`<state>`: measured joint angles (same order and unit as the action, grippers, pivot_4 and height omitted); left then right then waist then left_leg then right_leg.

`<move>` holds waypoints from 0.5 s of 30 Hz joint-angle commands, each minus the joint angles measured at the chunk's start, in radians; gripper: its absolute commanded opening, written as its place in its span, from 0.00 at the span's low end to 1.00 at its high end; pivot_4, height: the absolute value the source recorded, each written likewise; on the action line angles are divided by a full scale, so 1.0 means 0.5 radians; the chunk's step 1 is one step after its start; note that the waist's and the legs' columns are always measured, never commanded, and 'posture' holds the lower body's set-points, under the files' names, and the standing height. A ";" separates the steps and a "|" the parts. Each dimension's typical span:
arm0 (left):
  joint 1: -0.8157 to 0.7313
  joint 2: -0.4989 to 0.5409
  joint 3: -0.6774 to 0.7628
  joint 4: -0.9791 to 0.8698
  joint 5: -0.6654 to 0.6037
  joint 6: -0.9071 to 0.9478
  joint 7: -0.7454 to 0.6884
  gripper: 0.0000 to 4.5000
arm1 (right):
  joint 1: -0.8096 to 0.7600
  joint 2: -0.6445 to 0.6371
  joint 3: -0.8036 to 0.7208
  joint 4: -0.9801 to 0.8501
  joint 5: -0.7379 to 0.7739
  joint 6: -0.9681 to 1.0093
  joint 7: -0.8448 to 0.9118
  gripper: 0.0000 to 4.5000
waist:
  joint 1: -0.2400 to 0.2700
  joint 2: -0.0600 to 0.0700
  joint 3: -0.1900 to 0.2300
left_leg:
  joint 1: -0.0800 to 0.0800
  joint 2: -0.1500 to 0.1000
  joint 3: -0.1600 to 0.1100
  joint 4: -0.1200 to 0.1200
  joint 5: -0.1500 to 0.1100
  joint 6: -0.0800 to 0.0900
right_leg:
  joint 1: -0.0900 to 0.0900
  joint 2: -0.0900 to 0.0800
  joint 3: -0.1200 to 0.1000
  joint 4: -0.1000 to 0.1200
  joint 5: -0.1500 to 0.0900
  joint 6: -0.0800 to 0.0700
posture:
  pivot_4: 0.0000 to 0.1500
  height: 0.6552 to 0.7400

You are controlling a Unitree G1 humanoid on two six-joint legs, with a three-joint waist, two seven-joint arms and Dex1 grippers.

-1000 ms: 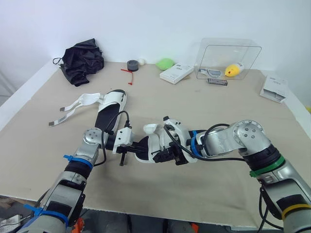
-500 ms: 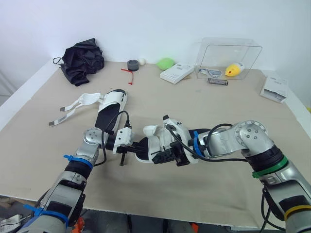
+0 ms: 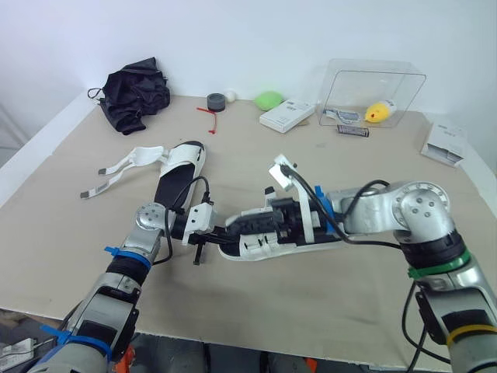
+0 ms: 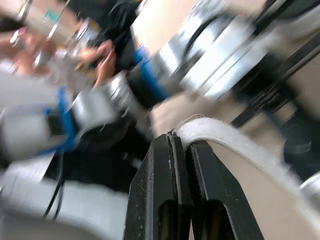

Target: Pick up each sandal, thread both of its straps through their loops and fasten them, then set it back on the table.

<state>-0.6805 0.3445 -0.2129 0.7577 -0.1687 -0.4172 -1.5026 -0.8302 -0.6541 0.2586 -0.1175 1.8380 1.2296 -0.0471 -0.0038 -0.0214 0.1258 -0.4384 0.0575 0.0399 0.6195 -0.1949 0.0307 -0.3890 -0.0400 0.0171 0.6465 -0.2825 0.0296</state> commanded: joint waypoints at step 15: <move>0.151 0.007 -0.175 0.146 0.209 0.065 -0.003 0.00 | -0.276 0.361 -0.157 0.733 -0.859 0.096 -0.202 0.70 | 0.015 0.001 -0.001 | 0.002 0.001 0.003 0.003 0.000 0.000 | 0.002 0.002 0.003 0.002 0.002 0.001 | 1.00 1.00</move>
<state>-0.6789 0.3363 -0.2142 0.7592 -0.1664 -0.4171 -1.4932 -0.9201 -0.4941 0.2262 0.2162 1.4613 1.2338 -0.1352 0.0037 -0.0207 0.1253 -0.4374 0.0578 0.0416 0.6210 -0.1948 0.0307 -0.3879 -0.0388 0.0188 0.6477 -0.2814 0.0303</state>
